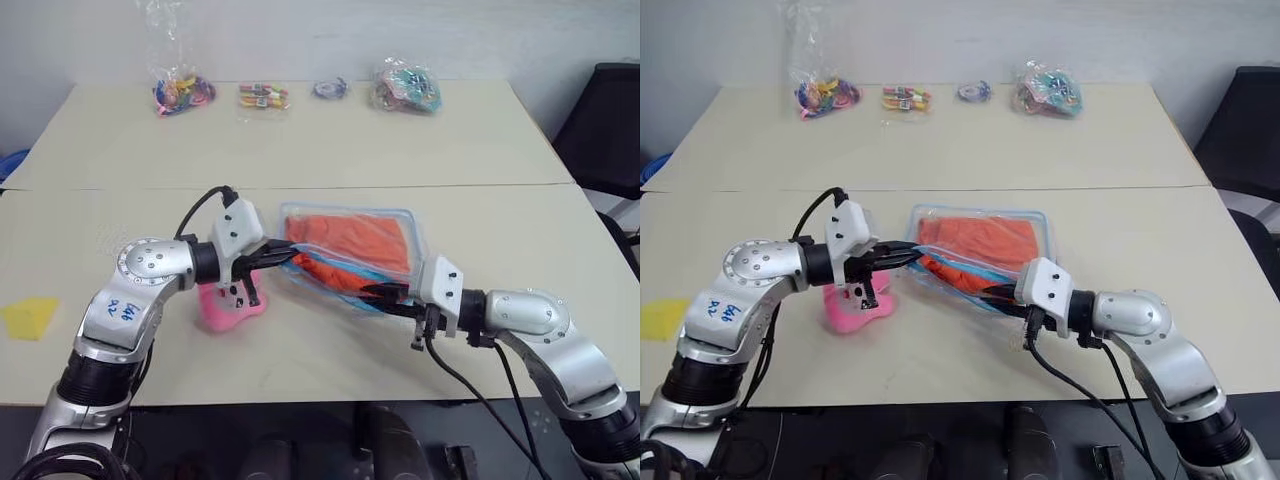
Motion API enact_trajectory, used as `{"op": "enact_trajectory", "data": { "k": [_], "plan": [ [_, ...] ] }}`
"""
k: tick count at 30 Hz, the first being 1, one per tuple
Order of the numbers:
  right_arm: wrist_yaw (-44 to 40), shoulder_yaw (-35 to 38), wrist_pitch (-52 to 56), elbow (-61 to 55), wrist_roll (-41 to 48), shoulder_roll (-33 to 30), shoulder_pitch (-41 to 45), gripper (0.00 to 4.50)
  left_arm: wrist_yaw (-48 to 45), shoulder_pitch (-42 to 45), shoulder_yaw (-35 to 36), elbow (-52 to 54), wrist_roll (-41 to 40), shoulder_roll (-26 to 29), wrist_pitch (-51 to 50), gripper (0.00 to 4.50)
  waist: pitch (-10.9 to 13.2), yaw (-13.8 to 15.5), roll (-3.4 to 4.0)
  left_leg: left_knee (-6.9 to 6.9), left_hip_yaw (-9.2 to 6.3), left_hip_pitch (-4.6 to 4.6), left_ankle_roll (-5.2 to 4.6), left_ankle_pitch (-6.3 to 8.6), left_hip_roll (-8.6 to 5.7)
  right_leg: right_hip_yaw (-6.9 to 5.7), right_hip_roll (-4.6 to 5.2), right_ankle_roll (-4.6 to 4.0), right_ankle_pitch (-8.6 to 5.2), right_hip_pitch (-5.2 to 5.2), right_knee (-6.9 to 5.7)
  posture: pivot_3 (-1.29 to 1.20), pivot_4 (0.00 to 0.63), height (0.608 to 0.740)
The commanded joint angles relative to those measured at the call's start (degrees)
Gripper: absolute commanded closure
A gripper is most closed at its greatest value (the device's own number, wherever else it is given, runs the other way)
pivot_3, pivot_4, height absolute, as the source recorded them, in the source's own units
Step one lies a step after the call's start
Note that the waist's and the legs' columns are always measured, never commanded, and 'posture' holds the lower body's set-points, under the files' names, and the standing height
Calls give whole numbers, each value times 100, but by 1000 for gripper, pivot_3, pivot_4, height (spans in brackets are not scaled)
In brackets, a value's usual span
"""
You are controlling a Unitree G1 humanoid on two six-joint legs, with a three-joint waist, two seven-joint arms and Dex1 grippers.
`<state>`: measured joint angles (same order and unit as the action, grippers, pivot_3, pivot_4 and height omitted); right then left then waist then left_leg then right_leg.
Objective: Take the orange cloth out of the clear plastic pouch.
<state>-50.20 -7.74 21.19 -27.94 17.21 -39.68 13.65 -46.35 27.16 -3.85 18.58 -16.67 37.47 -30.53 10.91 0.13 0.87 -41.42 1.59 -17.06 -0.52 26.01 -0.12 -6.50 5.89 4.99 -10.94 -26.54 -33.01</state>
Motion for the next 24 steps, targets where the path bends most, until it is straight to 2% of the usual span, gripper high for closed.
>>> {"op": "enact_trajectory", "data": {
  "k": [1,6,10,13,17,24],
  "plan": [
    [178,30,-212,-133,-123,141,61,4458,121,-52,-109,266,82,-55,11,4500,0,-1,0,0,1,0,0,0,0,1,0,0,0,0,0,0,150,740],
    [237,-362,-560,247,-976,-41,86,4458,214,64,-138,237,47,-211,-87,4500,-1,3,-1,-1,1,1,0,0,-1,2,0,0,0,1,1,0,150,740],
    [473,-570,-769,655,-1491,61,138,4458,254,158,-203,299,47,-279,-189,4500,-1,0,-2,-1,1,1,0,0,-2,2,0,0,0,0,1,0,150,740],
    [920,-688,-1113,986,-2140,157,241,3577,252,182,-221,359,20,-308,-264,4500,-1,-9,-2,-1,3,0,0,0,-2,3,0,0,0,0,0,0,150,740],
    [1200,-651,-1251,1049,-2428,315,219,2100,243,147,-232,426,-11,-314,-324,4500,-1,-12,-2,0,3,0,0,0,0,3,-1,0,0,-2,0,0,150,740],
    [1513,-678,-1516,1149,-2994,351,156,2100,260,135,-285,415,2,-356,-336,4500,-1,-12,-2,-1,2,1,0,0,0,3,-1,1,0,-2,1,0,150,740]
  ]
}}
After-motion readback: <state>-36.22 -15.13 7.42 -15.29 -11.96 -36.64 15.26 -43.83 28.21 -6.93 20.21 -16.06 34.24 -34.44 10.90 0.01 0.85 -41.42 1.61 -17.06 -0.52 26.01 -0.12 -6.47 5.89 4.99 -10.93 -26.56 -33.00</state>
